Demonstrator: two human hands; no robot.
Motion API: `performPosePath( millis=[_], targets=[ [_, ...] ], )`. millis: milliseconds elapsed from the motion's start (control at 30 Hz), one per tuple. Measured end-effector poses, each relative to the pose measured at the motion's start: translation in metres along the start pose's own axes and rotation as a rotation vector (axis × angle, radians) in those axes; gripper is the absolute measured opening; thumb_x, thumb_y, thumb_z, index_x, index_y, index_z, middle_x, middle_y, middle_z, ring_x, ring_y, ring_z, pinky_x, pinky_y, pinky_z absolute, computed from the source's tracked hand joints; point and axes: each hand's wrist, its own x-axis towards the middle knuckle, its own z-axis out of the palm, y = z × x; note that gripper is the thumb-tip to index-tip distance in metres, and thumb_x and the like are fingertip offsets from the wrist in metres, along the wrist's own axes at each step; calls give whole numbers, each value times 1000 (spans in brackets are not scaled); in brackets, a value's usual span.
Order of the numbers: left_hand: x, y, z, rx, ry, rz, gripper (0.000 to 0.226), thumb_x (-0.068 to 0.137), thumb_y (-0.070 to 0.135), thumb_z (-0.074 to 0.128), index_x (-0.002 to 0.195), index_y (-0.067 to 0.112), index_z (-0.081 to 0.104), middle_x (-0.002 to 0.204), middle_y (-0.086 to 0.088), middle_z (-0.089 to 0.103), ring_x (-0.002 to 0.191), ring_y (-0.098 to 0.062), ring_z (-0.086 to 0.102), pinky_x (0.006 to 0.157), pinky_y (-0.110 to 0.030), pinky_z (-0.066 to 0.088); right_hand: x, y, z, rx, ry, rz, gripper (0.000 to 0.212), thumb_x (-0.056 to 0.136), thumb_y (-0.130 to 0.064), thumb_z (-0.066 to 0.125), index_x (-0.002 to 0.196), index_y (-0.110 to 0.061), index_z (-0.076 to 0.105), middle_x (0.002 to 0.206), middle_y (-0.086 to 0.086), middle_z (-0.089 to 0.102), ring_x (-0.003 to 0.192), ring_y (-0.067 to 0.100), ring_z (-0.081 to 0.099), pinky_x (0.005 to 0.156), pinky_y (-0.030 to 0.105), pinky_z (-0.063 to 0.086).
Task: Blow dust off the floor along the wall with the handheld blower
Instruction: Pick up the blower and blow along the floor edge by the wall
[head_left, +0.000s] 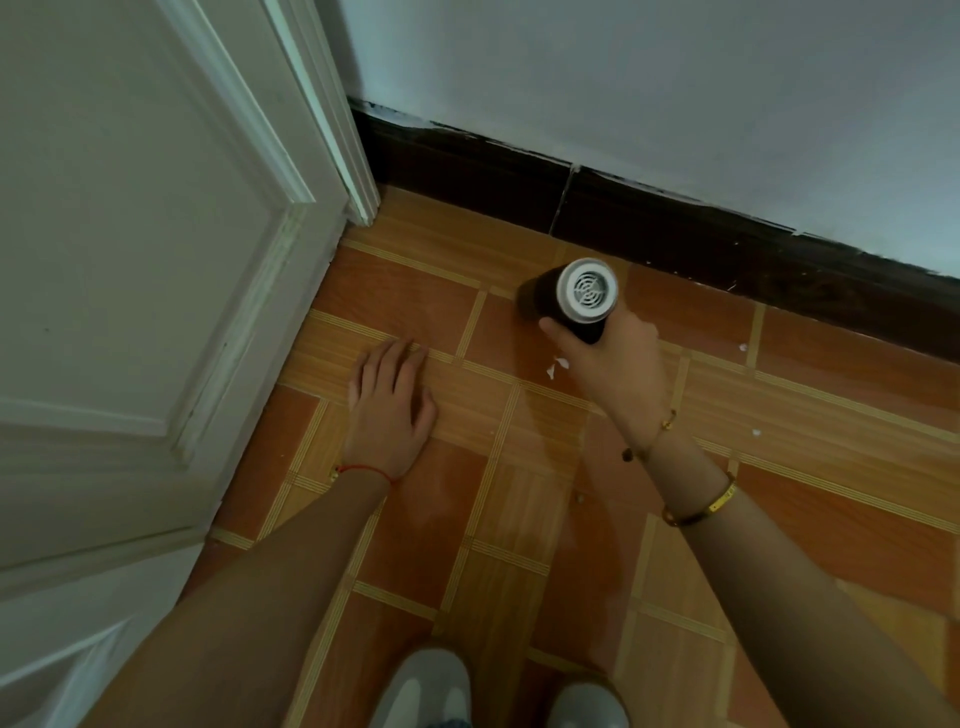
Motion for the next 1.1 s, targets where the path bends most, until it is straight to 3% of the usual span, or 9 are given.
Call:
performPosePath(
  millis=[67,133,233,567,667,733,867,1000,1100],
  targets=[
    [0,0,0,6,0,-2,46,95,28,45,139,12,49,147,-9,45,139,-27,36,118,-53,23,6,7,-11,31,116,36,59,80,-47,72,128,-16,57,114,-3,69,100,8,64,70,9,43],
    [0,0,0,9,-3,0,47,95,28,44,139,12,49,147,-10,45,139,-27,36,118,-53,23,14,14,-22,47,170,68,61,80,-46,73,130,-15,56,119,-1,68,107,12,64,77,14,46],
    [-1,2,-1,14,-6,-3,47,95,28,44,139,12,48,148,-9,44,139,-27,35,118,-52,24,22,21,-25,35,144,60,62,80,-47,73,129,-15,57,120,1,68,112,17,63,85,26,49],
    [-1,1,-1,22,-5,-5,48,95,30,43,140,13,48,149,-8,44,140,-26,34,119,-51,22,36,27,-24,7,54,33,62,80,-51,71,129,-15,57,120,2,68,112,19,62,85,29,51],
    [-1,1,-1,25,0,-6,48,95,30,43,140,13,48,147,-9,44,139,-27,35,119,-51,22,37,28,-25,26,120,45,63,80,-50,71,130,-14,56,122,3,67,114,20,61,87,30,50],
    [-1,0,0,27,9,2,47,95,29,44,139,12,49,146,-10,45,138,-27,36,119,-51,22,36,28,-28,35,122,56,61,81,-49,71,129,-14,57,119,4,68,110,21,63,87,30,51],
    [-1,0,1,27,13,1,47,95,28,46,139,13,49,148,-9,44,138,-27,35,119,-51,22,26,24,-32,40,-118,72,48,82,-47,71,114,-14,60,87,-1,69,68,12,64,67,28,54],
    [-1,0,2,38,17,8,47,94,28,48,139,13,48,148,-9,44,138,-27,35,119,-50,22,7,24,-33,26,-33,62,56,80,-46,73,125,-15,58,108,1,70,87,19,68,77,35,58],
    [-2,-1,3,61,29,15,47,94,28,48,138,12,50,146,-11,46,137,-28,36,118,-50,23,-3,31,-43,26,-43,87,55,81,-46,72,125,-16,56,108,3,70,88,23,68,78,38,58]
  ],
)
